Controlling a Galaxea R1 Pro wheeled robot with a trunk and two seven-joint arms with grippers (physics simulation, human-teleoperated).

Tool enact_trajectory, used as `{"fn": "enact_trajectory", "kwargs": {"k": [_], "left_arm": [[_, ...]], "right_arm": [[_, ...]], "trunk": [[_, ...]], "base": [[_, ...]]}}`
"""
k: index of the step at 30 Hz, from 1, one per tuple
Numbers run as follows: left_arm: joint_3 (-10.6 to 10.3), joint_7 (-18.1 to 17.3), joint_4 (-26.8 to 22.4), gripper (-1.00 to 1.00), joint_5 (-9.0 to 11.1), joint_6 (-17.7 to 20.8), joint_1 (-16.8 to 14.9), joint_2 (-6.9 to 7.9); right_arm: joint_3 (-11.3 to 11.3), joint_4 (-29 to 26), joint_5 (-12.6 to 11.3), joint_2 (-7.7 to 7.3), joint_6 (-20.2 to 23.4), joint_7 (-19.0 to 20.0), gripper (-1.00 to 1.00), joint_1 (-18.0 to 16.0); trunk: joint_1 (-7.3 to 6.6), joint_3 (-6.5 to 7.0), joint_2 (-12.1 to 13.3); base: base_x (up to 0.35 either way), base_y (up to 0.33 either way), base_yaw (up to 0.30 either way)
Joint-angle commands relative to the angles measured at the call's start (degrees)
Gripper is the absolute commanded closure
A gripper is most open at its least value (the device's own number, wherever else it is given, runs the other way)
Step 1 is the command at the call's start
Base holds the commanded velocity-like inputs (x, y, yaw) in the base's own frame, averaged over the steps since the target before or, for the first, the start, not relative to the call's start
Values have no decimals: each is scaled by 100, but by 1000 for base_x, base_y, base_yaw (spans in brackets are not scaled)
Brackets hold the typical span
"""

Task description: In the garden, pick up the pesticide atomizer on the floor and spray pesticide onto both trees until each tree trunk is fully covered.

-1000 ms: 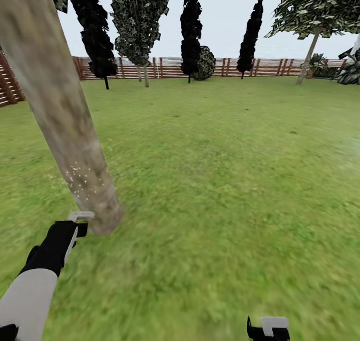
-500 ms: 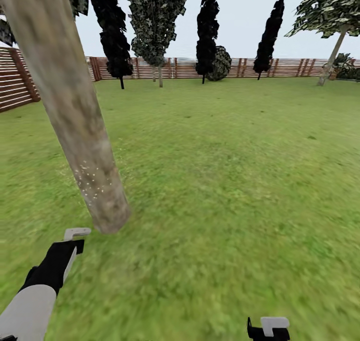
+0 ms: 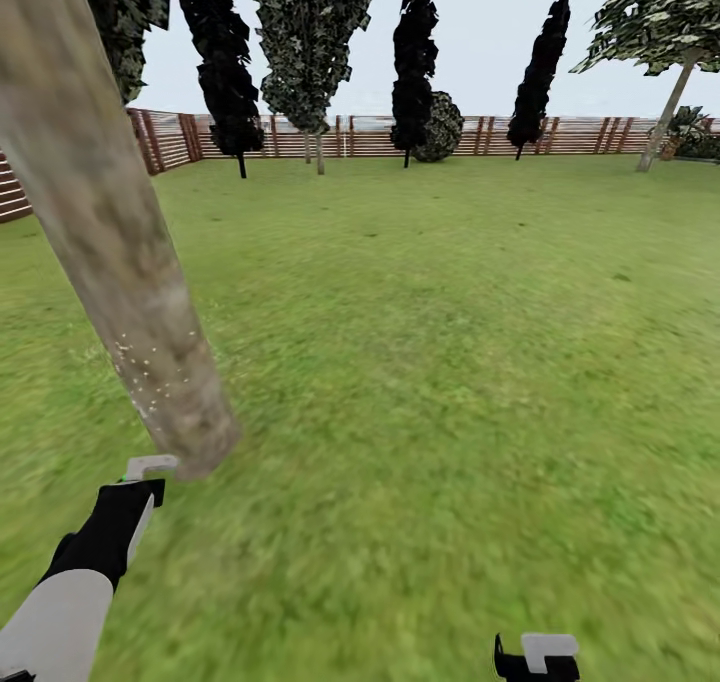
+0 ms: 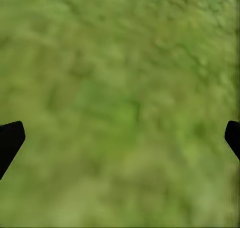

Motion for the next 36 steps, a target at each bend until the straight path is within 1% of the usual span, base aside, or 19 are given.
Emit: {"fn": "enact_trajectory", "kwargs": {"k": [1,6,23,36], "left_arm": [[0,0,0,100,-4,0,-2,0],[5,7,0,100,-13,0,-3,8],[8,9,0,100,-15,9,5,9],[11,18,0,100,-13,9,5,9]], "right_arm": [[0,-1,0,0,0,-3,-100,0],[0,-1,-9,0,0,-13,-100,0],[0,-1,-6,0,0,-4,-100,0],[0,-1,0,0,0,4,-100,0]], "trunk": [[0,0,0],[0,0,0],[0,0,0],[0,0,0]], "base": [[166,-228,0],[166,-228,48],[166,-230,272],[163,-230,19]]}}
